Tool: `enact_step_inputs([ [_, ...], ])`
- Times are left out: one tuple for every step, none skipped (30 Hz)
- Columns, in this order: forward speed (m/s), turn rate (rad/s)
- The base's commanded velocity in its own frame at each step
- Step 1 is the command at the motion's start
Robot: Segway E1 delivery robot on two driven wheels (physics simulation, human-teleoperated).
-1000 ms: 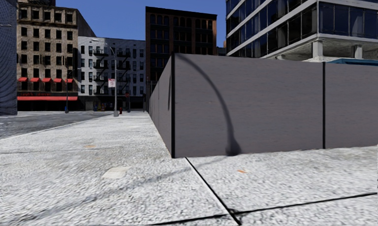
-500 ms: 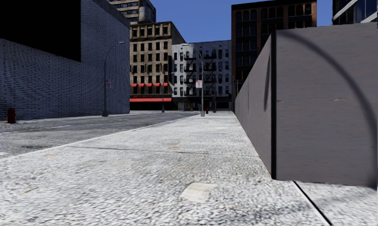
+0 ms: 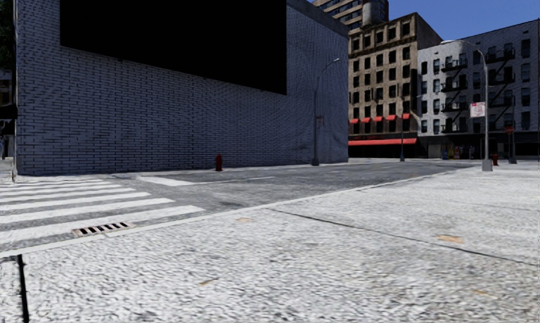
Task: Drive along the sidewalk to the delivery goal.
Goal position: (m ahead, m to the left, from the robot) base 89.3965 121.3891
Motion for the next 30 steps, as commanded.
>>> enact_step_inputs([
  [1.37,1.2],
  [1.37,1.2],
  [1.37,1.2],
  [1.37,1.19],
  [1.37,1.19],
  [1.37,1.13],
  [1.37,1.02],
  [1.37,1.02],
  [1.37,0.88],
  [1.37,0.8],
  [1.37,0.77],
  [1.37,0.77],
  [1.37,0.71],
  [1.37,0.63],
  [1.37,0.6],
  [1.37,0.6],
  [1.41,0.59],
  [1.66,0.55],
  [1.69,0.55],
  [1.69,0.55],
  [1.7,0.54],
  [1.71,0.54],
  [1.74,0.54],
  [1.74,0.54],
  [1.84,0.54],
  [2.0,0.54],
  [2.0,0.54],
  [2.0,0.54],
  [2.0,0.54],
  [2.0,0.54],
])
